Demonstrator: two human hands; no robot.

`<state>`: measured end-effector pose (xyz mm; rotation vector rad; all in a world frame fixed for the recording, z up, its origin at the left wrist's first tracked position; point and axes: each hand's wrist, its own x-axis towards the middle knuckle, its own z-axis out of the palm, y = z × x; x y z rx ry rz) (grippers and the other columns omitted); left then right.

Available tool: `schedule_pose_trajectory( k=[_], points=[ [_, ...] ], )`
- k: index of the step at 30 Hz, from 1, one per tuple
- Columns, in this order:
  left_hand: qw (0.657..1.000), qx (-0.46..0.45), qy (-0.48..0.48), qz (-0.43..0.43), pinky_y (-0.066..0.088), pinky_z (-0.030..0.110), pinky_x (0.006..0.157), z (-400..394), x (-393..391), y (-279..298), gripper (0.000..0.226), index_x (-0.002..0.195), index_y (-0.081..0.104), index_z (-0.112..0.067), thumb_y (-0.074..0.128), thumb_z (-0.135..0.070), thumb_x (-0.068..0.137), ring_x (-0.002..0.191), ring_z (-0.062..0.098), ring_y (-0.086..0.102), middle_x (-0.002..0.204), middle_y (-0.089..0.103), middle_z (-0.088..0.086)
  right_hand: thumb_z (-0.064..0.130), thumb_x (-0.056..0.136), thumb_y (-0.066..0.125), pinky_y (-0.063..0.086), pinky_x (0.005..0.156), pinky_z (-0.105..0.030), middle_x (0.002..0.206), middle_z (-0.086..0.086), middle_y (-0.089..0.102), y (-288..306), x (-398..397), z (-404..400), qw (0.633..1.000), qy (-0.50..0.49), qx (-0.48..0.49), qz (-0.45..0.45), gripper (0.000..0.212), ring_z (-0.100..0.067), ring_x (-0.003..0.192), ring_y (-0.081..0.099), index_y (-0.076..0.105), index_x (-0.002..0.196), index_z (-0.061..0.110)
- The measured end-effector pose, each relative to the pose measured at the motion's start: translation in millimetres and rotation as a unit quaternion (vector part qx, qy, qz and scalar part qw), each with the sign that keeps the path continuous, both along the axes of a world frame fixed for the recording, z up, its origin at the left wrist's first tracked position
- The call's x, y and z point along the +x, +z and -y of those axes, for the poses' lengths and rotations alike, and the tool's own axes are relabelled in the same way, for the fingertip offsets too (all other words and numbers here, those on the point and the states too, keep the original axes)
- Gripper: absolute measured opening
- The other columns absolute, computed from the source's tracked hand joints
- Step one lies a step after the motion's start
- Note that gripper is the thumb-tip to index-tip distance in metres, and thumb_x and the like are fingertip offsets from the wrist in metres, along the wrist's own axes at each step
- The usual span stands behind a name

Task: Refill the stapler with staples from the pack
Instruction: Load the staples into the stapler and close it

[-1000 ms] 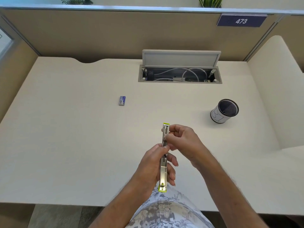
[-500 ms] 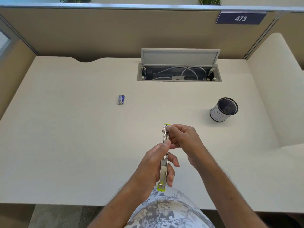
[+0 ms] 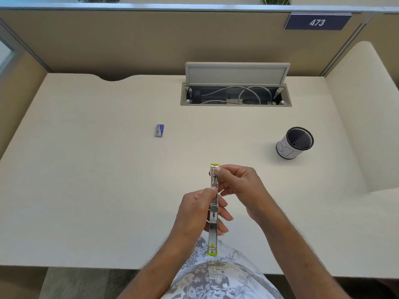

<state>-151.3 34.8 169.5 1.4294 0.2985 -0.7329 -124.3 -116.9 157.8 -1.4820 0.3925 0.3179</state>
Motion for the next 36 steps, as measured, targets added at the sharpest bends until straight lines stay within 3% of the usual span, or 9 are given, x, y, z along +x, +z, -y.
schedule_pose_trajectory(
  k=[4,8,17,22,25,27,29,32,36],
  points=[
    [0.999,0.027,0.024,-0.005,0.054,0.027,0.045,1.6,1.0,0.9,0.043,0.062,0.074,-0.013,0.051,-0.041,0.085,0.047,0.032,0.069,0.066,0.075,0.026,0.025,0.096,0.068,0.052,0.066,-0.027,0.071,-0.006,0.071,-2.1,-1.9,-2.2,1.000,0.012,-0.013,0.009,0.020,-0.014,0.066,0.065,0.080,0.091,0.009],
    [0.999,0.037,0.023,0.001,0.053,0.025,0.044,0.4,0.7,-3.5,0.050,0.061,0.074,-0.012,0.051,-0.044,0.093,0.048,0.032,0.071,0.063,0.074,0.025,0.024,0.096,0.068,0.054,0.066,-0.027,0.071,-0.011,0.070,-4.9,-3.2,-4.4,1.000,0.017,-0.016,0.017,0.021,-0.016,0.066,0.064,0.080,0.089,0.008],
    [0.999,-0.031,-0.035,0.007,0.062,0.030,0.050,-15.8,-10.6,-11.3,0.029,0.127,0.054,-0.026,0.043,-0.046,0.109,0.067,0.034,0.080,0.104,0.083,0.008,0.020,0.098,0.067,0.063,0.070,-0.041,0.076,-0.009,0.073,-15.8,6.9,8.6,0.996,-0.088,-0.015,0.020,0.022,-0.022,0.063,0.070,0.076,0.091,0.002],
    [0.995,-0.072,-0.033,0.054,0.066,0.034,0.064,-18.4,-6.9,-17.2,0.056,0.138,0.045,-0.029,0.068,-0.049,0.090,0.090,0.031,0.081,0.121,0.079,-0.004,0.021,0.098,0.067,0.065,0.068,-0.042,0.094,-0.027,0.073,-26.8,4.4,10.3,0.997,-0.077,-0.024,0.015,0.020,-0.033,0.070,0.075,0.075,0.098,0.003],
    [0.984,0.036,-0.023,0.174,0.059,0.027,0.062,-14.8,6.2,-22.3,0.053,0.130,0.057,-0.027,0.074,-0.050,0.085,0.072,0.015,0.078,0.094,0.082,-0.005,0.023,0.098,0.068,0.061,0.062,-0.031,0.081,-0.017,0.074,-30.7,-2.9,1.3,0.999,-0.040,0.005,0.011,0.018,-0.026,0.066,0.075,0.077,0.100,0.007],
    [0.957,0.158,0.003,0.244,0.051,0.022,0.059,-11.1,16.3,-29.3,0.039,0.116,0.066,-0.030,0.076,-0.054,0.087,0.058,0.002,0.065,0.068,0.073,-0.008,0.021,0.099,0.066,0.063,0.068,-0.040,0.080,-0.008,0.074,-34.5,-6.9,-4.2,1.000,-0.024,0.011,0.009,0.016,-0.027,0.070,0.076,0.077,0.105,0.011],
    [0.936,0.224,0.015,0.270,0.043,0.022,0.055,-7.4,24.1,-36.1,0.045,0.110,0.070,-0.031,0.071,-0.066,0.082,0.053,0.002,0.049,0.059,0.053,-0.009,0.018,0.100,0.064,0.065,0.072,-0.044,0.082,-0.007,0.076,-36.6,-9.9,-7.2,1.000,-0.012,0.014,0.013,0.015,-0.031,0.076,0.078,0.078,0.106,0.016],
    [0.943,0.210,0.012,0.256,0.045,0.024,0.060,-6.0,31.2,-45.3,0.054,0.110,0.072,-0.031,0.070,-0.072,0.075,0.063,0.008,0.050,0.075,0.055,-0.008,0.017,0.101,0.061,0.065,0.068,-0.038,0.083,-0.005,0.078,-35.5,-10.7,-8.1,0.999,-0.004,0.028,0.020,0.021,-0.027,0.078,0.079,0.081,0.102,0.026],
    [0.983,0.098,0.011,0.157,0.052,0.014,0.073,-4.5,41.2,-57.7,0.045,0.114,0.073,-0.031,0.086,-0.052,0.076,0.089,0.006,0.066,0.108,0.071,-0.004,0.017,0.106,0.053,0.064,0.082,-0.043,0.107,-0.006,0.080,-39.1,-7.1,-3.5,0.999,0.035,-0.002,0.012,0.030,-0.027,0.097,0.077,0.074,0.123,0.029]
  ],
)
